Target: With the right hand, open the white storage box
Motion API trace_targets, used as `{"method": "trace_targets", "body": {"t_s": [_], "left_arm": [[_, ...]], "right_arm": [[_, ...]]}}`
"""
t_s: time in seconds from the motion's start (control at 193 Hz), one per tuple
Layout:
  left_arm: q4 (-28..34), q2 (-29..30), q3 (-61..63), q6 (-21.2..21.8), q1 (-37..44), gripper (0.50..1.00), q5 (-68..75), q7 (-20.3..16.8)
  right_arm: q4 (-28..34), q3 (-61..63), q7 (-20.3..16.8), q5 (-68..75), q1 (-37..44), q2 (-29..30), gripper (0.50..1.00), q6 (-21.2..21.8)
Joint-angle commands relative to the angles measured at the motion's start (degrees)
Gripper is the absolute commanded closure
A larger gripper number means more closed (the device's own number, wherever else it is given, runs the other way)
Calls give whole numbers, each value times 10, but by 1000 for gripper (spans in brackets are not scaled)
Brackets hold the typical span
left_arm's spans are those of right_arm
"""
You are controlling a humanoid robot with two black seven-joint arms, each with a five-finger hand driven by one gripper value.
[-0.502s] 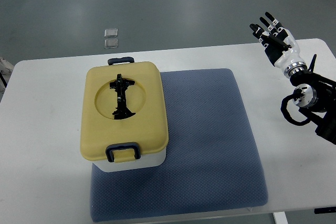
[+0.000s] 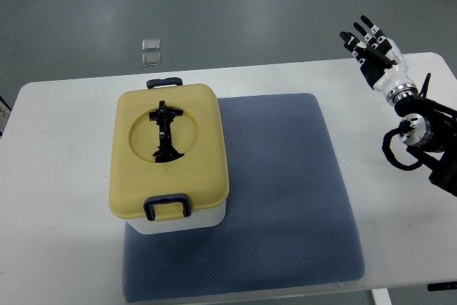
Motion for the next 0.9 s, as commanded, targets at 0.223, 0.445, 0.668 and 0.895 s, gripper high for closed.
{"method": "trace_targets", "body": {"t_s": [0.223, 0.445, 0.668, 0.895], "left_arm": [[0, 0, 0, 0, 0, 500, 0, 0], [0, 0, -2, 0, 0, 500, 0, 0], [0, 0, -1, 0, 0, 500, 0, 0], [0, 0, -2, 0, 0, 500, 0, 0]], "right_arm": [[-4, 0, 0, 0, 0, 1, 570, 0], [-10, 0, 0, 0, 2, 1, 570, 0], [-9, -5, 0, 0, 18, 0, 570, 0], [-4, -14, -1, 0, 36, -9, 570, 1]]}}
